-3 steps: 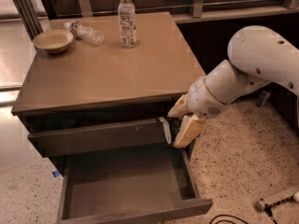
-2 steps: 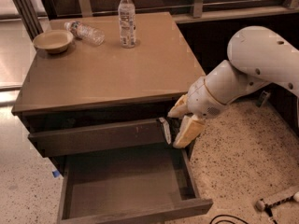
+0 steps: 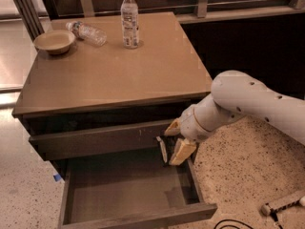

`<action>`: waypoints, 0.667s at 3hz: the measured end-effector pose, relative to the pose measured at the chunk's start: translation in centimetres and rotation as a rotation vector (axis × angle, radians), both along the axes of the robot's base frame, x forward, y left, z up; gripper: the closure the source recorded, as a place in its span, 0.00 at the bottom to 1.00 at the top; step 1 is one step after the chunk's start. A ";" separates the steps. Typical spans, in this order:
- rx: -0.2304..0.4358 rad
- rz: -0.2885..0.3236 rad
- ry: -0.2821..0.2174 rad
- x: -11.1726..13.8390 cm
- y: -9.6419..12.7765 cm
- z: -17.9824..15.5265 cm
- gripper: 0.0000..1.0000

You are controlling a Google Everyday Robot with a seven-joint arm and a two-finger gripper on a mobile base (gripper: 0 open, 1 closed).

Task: Place rxbar chocolate into middle drawer

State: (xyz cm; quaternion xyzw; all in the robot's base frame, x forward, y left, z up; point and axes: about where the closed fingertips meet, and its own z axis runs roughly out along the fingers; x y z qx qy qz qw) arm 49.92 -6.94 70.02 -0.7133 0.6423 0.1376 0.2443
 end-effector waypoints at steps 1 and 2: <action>0.016 -0.001 0.008 1.3 1.2 -7.1 1.00; 0.020 -0.014 0.087 1.4 1.6 -14.6 1.00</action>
Offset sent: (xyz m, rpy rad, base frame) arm 0.0209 0.0165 -0.2143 0.0127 0.1536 -0.0427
